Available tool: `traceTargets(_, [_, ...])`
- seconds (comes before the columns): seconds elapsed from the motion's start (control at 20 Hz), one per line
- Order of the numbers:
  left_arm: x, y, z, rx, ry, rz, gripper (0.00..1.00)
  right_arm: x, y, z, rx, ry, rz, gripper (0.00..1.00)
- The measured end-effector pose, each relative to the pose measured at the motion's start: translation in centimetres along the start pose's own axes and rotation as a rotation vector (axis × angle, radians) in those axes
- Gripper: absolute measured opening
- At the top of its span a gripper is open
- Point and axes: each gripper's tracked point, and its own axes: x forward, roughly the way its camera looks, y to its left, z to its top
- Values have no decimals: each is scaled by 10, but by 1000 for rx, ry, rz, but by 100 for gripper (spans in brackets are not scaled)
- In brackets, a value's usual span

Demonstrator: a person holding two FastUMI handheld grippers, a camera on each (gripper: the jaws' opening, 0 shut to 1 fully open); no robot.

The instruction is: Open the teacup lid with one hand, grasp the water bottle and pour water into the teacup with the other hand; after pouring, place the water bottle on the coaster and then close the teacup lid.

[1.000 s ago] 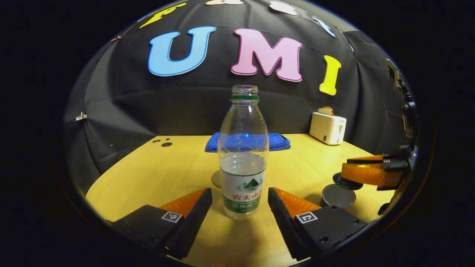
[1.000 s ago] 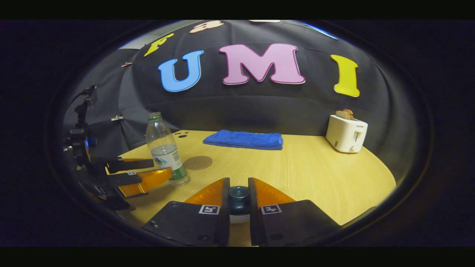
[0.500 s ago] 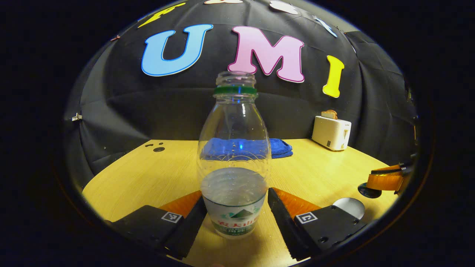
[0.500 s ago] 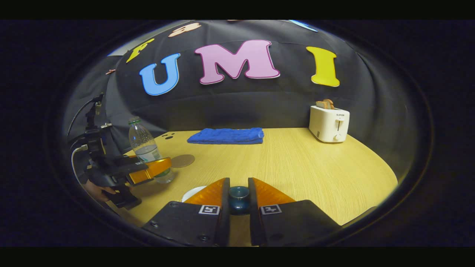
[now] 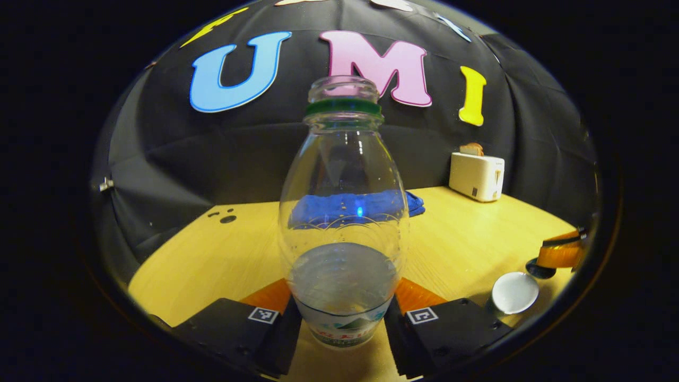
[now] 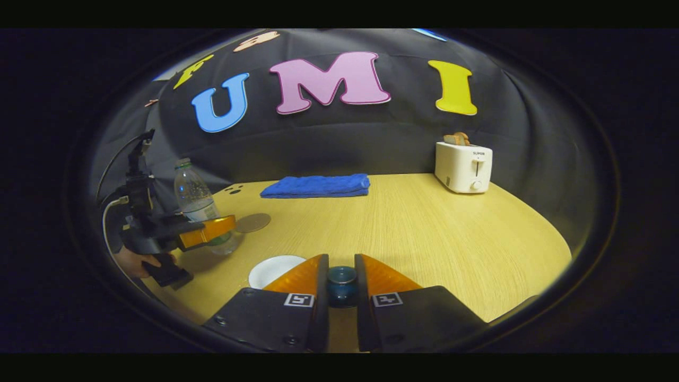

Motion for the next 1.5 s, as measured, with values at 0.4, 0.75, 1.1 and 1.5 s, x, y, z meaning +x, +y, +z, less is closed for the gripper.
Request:
traceTargets(0.4, [-10,15,29,554,10,45,71,-5,-17,5,-8,-15,-20,25])
traceTargets(0.75, [-13,-40,3,914,45,-134,71,-14,-39,0,7,-15,-59,25])
traceTargets(1.1, [1,-62,-15,1216,42,-194,71,-22,-59,-14,34,4,-99,25])
traceTargets(1.5, [9,-60,-13,1415,52,-225,71,-25,-68,-21,45,14,-124,25])
